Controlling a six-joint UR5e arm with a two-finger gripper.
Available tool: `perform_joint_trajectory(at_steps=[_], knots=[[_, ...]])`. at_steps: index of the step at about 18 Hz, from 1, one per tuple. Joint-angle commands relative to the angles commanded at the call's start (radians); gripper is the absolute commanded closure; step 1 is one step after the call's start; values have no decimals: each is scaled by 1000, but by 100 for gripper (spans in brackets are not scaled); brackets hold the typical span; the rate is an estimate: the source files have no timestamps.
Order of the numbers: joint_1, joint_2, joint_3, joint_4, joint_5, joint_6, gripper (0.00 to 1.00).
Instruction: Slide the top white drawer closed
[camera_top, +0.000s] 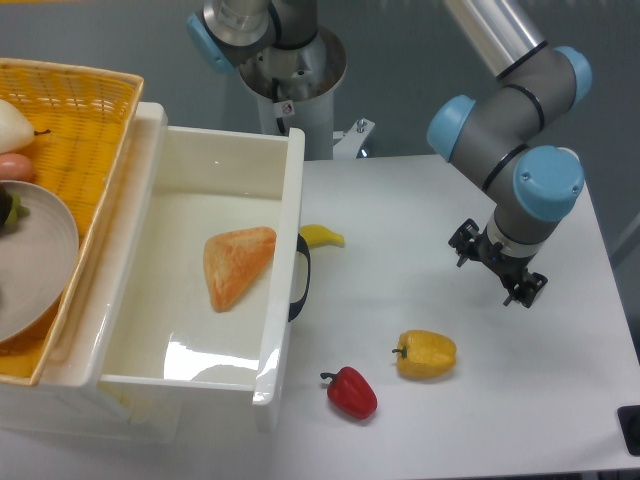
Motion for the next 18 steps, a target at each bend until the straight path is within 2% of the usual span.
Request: perform_joint_trajectory(at_steps=[7,12,18], knots=[[3,1,0,0,-2,-23,0],[-8,-5,8,11,-15,-149,0],[-32,35,-1,12,-15,-239,0]])
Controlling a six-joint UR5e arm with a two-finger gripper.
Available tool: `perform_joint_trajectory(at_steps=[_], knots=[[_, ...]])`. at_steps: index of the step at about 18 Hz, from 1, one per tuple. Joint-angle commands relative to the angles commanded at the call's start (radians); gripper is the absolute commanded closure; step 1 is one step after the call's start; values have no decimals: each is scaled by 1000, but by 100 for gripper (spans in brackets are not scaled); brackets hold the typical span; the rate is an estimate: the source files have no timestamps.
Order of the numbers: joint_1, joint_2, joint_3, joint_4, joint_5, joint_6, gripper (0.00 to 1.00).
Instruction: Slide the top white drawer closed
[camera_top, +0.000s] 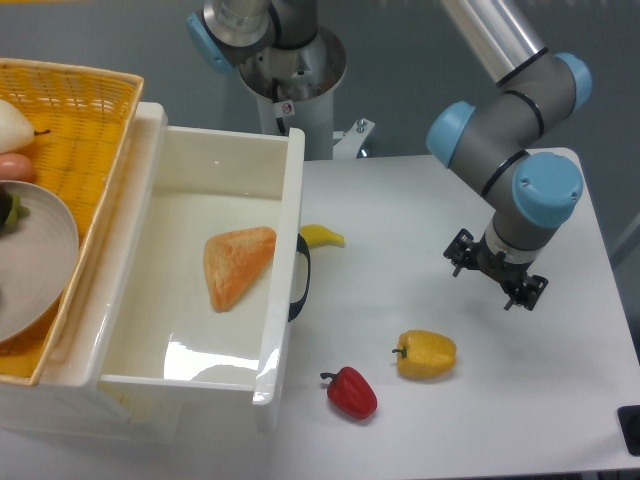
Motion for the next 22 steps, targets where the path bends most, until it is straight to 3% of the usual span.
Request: perform_joint_trajectory(at_steps=[3,6,8,13,19,22], knots=[[0,15,-3,0,21,-54,0],[-3,26,-8,-2,-6,-340,5],[-17,31,-18,-9,-73,-461,7],[-31,98,-84,-31,-155,-540,20],[-69,127,-87,-107,-192,-652,39],[-87,153,-87,-144,-210,-652,60]])
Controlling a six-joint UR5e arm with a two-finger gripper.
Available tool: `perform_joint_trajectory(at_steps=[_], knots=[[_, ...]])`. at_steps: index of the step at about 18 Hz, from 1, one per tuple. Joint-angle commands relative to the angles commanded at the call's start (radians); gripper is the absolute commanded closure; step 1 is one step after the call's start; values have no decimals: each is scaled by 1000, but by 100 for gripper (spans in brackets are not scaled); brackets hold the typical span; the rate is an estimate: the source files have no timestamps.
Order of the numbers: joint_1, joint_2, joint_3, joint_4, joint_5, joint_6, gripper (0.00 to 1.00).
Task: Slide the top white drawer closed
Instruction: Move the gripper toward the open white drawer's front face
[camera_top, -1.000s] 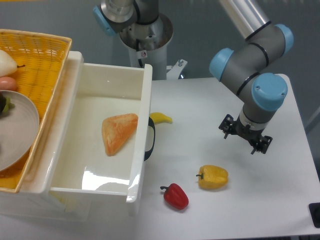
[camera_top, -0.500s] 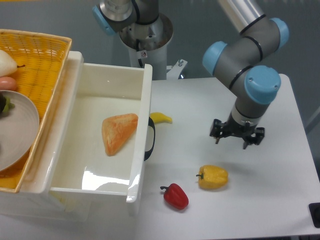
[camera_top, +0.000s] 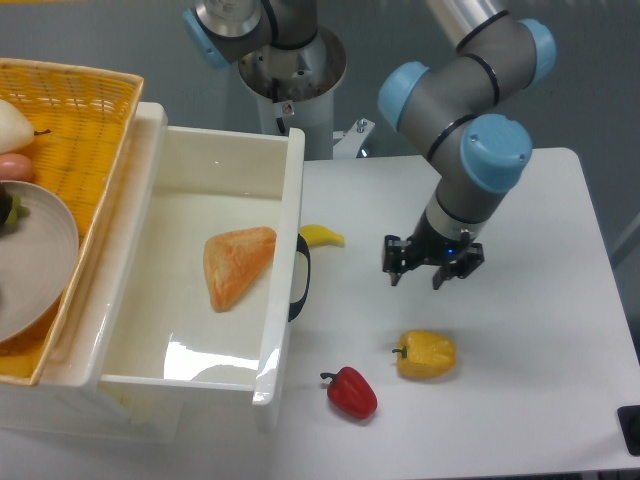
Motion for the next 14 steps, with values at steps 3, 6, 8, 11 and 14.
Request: perform_joint_trajectory(at_steps=[3,6,8,11,14], knots=[[-5,5,0,-3,-9,-2,78],[3,12,3,-35,-96,-8,79],[-2,15,5,-51,-118,-32,90],[-14,22,5,-80,-152,-38,94],[-18,31,8,-83,-182,-54,94]])
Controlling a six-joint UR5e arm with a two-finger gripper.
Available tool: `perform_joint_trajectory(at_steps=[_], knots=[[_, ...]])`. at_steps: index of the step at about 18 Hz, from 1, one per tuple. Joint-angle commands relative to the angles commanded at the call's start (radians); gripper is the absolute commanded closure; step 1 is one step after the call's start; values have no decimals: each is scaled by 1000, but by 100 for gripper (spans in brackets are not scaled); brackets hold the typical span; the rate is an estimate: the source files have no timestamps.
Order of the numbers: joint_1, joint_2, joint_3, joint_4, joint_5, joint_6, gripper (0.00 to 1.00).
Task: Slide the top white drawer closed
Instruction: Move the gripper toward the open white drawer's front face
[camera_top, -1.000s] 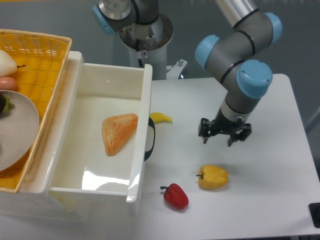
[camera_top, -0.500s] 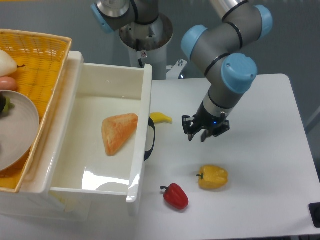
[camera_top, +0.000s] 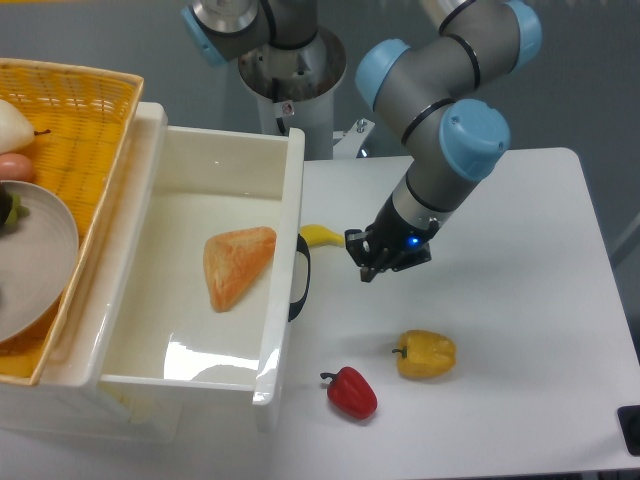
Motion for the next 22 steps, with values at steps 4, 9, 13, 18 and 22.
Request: perform_joint_trajectory(at_steps=[4,9,13,18,22], knots=[[-9,-3,0,2,-71,-14,94],[-22,-12,0,0,-74,-14,94],[-25,-12,-6,-2,-88,-12,94],[-31,-9,-6,-9,-103,-12,94],[-37,-5,-6,-17,-109,-12,94]])
